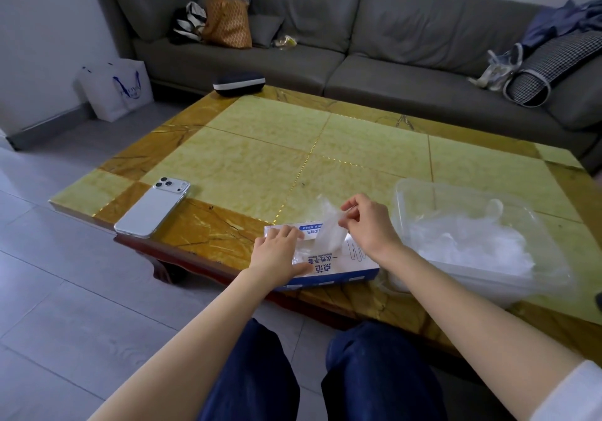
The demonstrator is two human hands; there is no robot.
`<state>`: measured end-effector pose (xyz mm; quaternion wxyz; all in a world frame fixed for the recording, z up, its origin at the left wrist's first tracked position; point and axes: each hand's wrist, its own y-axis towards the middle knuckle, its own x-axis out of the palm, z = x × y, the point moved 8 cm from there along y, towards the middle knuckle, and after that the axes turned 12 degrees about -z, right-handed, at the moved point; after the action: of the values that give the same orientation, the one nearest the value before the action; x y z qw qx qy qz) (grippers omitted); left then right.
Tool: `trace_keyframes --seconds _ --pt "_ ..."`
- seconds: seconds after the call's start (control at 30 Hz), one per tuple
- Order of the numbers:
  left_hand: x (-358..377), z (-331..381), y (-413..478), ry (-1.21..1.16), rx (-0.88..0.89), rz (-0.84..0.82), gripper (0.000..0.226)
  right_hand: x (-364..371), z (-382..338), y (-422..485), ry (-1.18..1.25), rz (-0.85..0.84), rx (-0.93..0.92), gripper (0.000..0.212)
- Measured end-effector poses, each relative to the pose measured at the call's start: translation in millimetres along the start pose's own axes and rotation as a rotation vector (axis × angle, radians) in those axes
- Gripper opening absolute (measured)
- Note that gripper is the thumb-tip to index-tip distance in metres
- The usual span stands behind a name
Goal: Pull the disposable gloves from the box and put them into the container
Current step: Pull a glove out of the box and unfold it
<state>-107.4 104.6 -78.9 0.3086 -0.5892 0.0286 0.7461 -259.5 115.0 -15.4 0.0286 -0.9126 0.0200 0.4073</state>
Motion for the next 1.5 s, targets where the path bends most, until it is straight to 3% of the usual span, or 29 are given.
trace_keyframes --seconds 0.2,0.33,0.43,0.53,0.6,0.73,0.83,0.93,1.17,1.23,1.37,1.5 --pt "-0.5 0.1 -0.2 0.005 -0.001 -0.012 0.066 -37.7 -16.6 -0.6 0.018 0.191 -0.07 0.01" --pt "-2.9 -3.1 0.9 -0.07 0.004 -0.047 0.061 -45.1 -26.1 -1.7 -0.042 0.165 -0.117 0.012" --pt "-16.7 -2.6 -0.4 -0.368 0.089 -0.008 0.046 -34.0 -21.3 -5.5 -0.055 0.088 -0.097 0.014" --pt "-50.8 1.8 -10.2 -0.675 0.145 0.205 0.034 -23.0 -17.1 -9.6 -0.02 0.039 -0.087 0.012" --pt "-66.7 12.6 -15.5 -0.772 0.178 0.264 0.037 -18.4 -18.5 -11.9 0.007 0.02 -0.099 0.011" --pt "-72.4 34.4 -15.1 -0.867 0.199 0.204 0.051 -15.3 -25.0 -16.0 0.044 -0.002 -0.144 0.013" --pt "-71.4 38.2 -13.3 -0.837 0.206 0.23 0.024 -16.6 -24.9 -17.8 0.043 -0.002 -0.145 0.013" --pt "-66.9 29.9 -10.8 -0.852 0.174 0.261 0.014 -23.0 -18.8 -18.2 0.041 0.028 -0.113 0.014" --pt "-53.2 11.3 -15.4 -0.537 0.125 0.352 0.015 -46.6 -10.3 -15.7 -0.015 0.137 -0.056 0.019" --pt "-41.2 8.1 -13.2 -0.394 0.118 0.311 0.019 -54.8 -6.7 -15.6 -0.004 0.163 -0.039 0.022" --pt "-11.4 15.3 -6.3 -0.044 0.156 0.128 0.046 -67.2 -4.1 -16.7 0.017 0.2 -0.034 0.025" --pt "-0.5 22.8 -6.1 0.195 0.13 0.034 0.037 -86.8 -8.6 -20.0 0.02 0.261 -0.055 0.023"
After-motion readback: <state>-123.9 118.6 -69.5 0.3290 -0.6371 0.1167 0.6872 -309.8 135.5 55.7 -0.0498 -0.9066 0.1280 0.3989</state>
